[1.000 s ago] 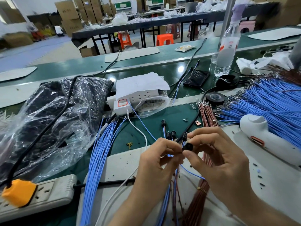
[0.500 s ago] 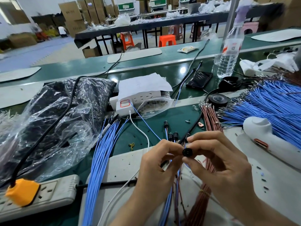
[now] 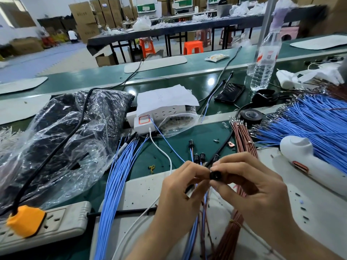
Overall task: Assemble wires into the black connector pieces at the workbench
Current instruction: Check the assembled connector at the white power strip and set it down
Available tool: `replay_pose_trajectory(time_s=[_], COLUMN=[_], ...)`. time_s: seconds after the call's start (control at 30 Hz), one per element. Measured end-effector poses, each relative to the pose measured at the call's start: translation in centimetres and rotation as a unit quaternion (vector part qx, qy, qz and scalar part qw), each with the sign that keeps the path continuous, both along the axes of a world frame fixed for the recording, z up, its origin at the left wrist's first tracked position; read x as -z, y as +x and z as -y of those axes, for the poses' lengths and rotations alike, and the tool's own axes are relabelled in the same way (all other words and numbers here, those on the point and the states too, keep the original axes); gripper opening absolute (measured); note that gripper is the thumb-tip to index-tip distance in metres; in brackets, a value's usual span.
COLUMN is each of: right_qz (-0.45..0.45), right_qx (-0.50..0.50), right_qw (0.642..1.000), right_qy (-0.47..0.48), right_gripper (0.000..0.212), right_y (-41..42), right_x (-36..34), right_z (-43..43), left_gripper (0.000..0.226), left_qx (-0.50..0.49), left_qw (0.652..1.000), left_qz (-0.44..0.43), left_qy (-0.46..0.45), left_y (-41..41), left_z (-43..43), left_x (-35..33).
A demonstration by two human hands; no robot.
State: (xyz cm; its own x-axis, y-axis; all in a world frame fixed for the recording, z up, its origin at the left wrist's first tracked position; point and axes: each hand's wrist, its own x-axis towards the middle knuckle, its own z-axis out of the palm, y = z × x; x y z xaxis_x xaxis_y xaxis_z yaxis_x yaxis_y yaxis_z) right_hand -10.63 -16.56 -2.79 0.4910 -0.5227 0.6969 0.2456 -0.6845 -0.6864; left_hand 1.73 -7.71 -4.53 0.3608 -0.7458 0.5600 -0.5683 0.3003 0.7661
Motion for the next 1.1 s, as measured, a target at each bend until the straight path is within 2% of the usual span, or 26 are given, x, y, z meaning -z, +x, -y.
replay_pose_trajectory(time_s=[0.23, 0.43, 0.67, 0.8, 0.87, 1.0, 1.1], right_qz=[0.033, 0.037, 0.031, 0.023, 0.015, 0.010, -0.014], right_qx=[-0.015, -0.004, -0.011, -0.004, -0.001, -0.029, -0.035], right_qw=[0.999, 0.999, 0.997, 0.994, 0.993, 0.990, 0.988], right_qy=[0.008, -0.009, 0.063, 0.105, 0.115, 0.140, 0.150], right_gripper=[0.020, 0.022, 0.019, 0.019, 0.017, 0.019, 0.021], right_y=[0.2, 0.1, 0.2, 0.4, 0.4, 0.6, 0.6], right_x=[0.0, -0.2, -0.4, -0.8, -0.8, -0.6, -0.4], right_z=[-0.6, -0.8, -0.6, -0.4, -0.3, -0.5, -0.4], left_gripper=[0.010, 0.012, 0.009, 0.038, 0.049, 0.050, 0.045], left_qx=[-0.001, -0.002, -0.038, -0.027, 0.002, 0.021, -0.039], left_qw=[0.998, 0.997, 0.998, 0.997, 0.996, 0.998, 0.995], left_qz=[0.063, 0.075, 0.043, -0.015, -0.015, 0.018, 0.062], left_qy=[-0.025, -0.017, -0.011, -0.070, -0.086, -0.064, -0.061], left_y=[0.1, -0.4, -1.2, -1.3, -1.3, -1.3, -1.2], left_z=[0.1, 0.5, 0.4, -0.2, -0.4, -0.5, -0.1], left_x=[0.1, -0.3, -0.2, -0.7, -0.8, -0.5, -0.3])
